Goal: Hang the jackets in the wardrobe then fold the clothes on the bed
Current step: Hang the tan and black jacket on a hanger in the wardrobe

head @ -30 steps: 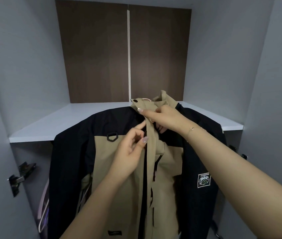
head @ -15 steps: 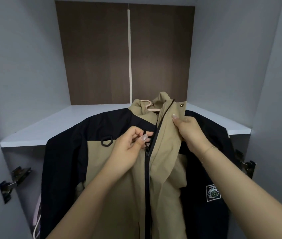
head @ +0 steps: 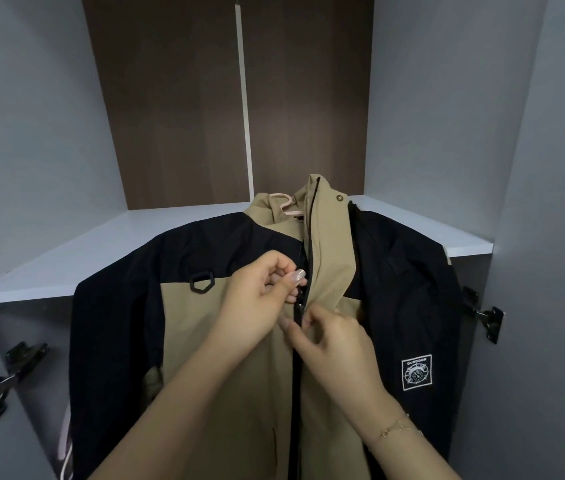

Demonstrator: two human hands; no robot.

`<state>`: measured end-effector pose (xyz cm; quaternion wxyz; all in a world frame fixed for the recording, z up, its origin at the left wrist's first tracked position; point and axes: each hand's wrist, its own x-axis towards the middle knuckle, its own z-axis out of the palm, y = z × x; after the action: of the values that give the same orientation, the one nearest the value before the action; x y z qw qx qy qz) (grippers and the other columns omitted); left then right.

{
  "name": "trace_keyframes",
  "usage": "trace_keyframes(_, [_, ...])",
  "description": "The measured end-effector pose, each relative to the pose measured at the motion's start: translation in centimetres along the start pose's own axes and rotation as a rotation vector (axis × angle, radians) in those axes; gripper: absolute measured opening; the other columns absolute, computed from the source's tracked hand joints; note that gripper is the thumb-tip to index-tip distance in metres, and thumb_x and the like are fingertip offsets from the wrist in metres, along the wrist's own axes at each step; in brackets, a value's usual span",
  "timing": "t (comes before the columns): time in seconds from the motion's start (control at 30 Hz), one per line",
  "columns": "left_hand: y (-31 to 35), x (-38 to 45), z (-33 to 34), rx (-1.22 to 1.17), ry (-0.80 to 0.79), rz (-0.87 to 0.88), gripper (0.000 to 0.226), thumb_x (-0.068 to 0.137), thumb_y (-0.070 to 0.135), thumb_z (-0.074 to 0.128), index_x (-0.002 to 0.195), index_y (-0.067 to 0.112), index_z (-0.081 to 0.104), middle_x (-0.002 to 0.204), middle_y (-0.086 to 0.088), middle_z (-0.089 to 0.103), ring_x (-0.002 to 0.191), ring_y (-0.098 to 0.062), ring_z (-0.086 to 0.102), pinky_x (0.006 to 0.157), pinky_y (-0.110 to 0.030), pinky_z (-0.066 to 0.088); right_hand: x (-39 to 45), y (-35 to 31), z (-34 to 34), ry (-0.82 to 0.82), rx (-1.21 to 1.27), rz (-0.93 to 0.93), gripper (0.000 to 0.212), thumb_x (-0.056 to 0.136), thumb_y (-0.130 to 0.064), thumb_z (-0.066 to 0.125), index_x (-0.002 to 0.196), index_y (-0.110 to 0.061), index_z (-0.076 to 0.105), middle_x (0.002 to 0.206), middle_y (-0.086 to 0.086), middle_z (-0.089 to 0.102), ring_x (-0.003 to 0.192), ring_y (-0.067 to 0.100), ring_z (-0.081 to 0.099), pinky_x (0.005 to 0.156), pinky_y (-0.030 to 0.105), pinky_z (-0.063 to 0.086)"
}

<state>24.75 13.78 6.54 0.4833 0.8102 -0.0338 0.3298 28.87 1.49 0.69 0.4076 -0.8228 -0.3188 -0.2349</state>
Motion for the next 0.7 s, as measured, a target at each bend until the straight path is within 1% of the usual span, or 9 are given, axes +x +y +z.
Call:
trace_keyframes(0.1, [0.4,0.9,0.4,0.089,0.054,0.047,0.014,0.095,0.009,0.059,0.082,0.014,0.059,0.077,0.006,0.068,0.062,0.003,0.059,0.063,-0.012,0.049,0.2,0.5,0.2,0.009,0.186,-0.045,0.041,0.089,-0.033,0.068,0.062,-0.017,0.042,0.052,-0.009,0.039,0.047,0.009,0.036,0.048,0.026,0.025])
trace_keyframes(0.2, [1.2,4.1,0.1,0.127,0.186,0.111,0.010,0.096,0.008,0.056,0.088,0.010,0.060,0.080,0.006,0.067,0.065,0.003,0.058,0.066,-0.011,0.048,-0.3,1.2,0.0,-0.029,0.323,-0.039,0.044,0.086,-0.033,0.070,0.060,-0.015,0.039,0.050,-0.008,0.034,0.048,0.008,0.034,0.050,0.024,0.023])
trace_keyframes(0.27, [1.6,7.2,-0.1,0.162,0.182,0.111,0.010,0.096,0.010,0.058,0.086,0.011,0.060,0.083,-0.004,0.068,0.069,-0.004,0.060,0.070,-0.020,0.051,-0.6,1.8,-0.2,-0.043,0.375,-0.024,0.045,0.084,-0.037,0.070,0.060,-0.015,0.038,0.051,-0.008,0.033,0.049,0.006,0.032,0.050,0.021,0.022])
trace_keyframes(0.33, [1.7,10.4,-0.1,0.123,0.170,0.039,0.012,0.098,0.012,0.057,0.087,0.008,0.060,0.082,-0.007,0.068,0.065,-0.006,0.060,0.069,-0.025,0.054,-0.6,2.6,-0.5,-0.088,0.446,0.014,0.045,0.082,-0.039,0.070,0.060,-0.018,0.037,0.053,-0.006,0.031,0.051,0.005,0.028,0.050,0.025,0.022])
trace_keyframes(0.4, [1.9,13.0,-0.1,0.006,0.190,-0.051,0.016,0.099,0.012,0.054,0.083,0.008,0.058,0.075,-0.003,0.064,0.057,-0.005,0.056,0.060,-0.022,0.052,-0.3,3.3,-1.3,-0.150,0.481,0.052,0.046,0.083,-0.037,0.072,0.058,-0.022,0.036,0.052,-0.007,0.029,0.052,0.008,0.027,0.052,0.029,0.022])
trace_keyframes(0.47, [2.1,14.5,0.1,-0.087,0.191,-0.107,0.020,0.100,0.011,0.053,0.081,0.009,0.056,0.072,-0.002,0.061,0.054,-0.007,0.052,0.056,-0.020,0.047,0.3,3.7,-2.1,-0.197,0.360,0.065,0.047,0.084,-0.039,0.071,0.057,-0.023,0.036,0.050,-0.010,0.032,0.050,0.006,0.029,0.050,0.028,0.025])
trace_keyframes(0.53, [2.1,14.9,0.4,-0.057,0.169,-0.101,0.021,0.101,0.015,0.053,0.080,0.011,0.057,0.071,0.000,0.061,0.054,-0.006,0.052,0.057,-0.019,0.048,1.0,3.7,-2.6,-0.199,0.110,0.061,0.045,0.082,-0.051,0.065,0.058,-0.025,0.038,0.057,-0.010,0.042,0.052,0.009,0.039,0.050,0.024,0.028])
trace_keyframes(0.63, [2.6,14.4,0.3,-0.037,0.131,-0.043,0.021,0.100,0.018,0.055,0.080,0.013,0.059,0.070,0.000,0.061,0.054,-0.005,0.055,0.061,-0.021,0.051,2.9,2.8,-3.2,-0.027,-0.099,0.074,0.045,0.077,-0.070,0.055,0.070,-0.027,0.043,0.083,-0.008,0.044,0.065,0.007,0.048,0.051,0.023,0.033])
trace_keyframes(0.7, [3.2,14.2,-0.1,-0.021,0.094,0.003,0.018,0.099,0.018,0.057,0.082,0.013,0.060,0.067,0.003,0.062,0.054,-0.005,0.057,0.062,-0.023,0.053,5.4,1.8,-3.6,0.103,-0.181,0.025,0.050,0.078,-0.075,0.052,0.077,-0.025,0.044,0.087,-0.008,0.040,0.067,0.008,0.047,0.048,0.025,0.034])
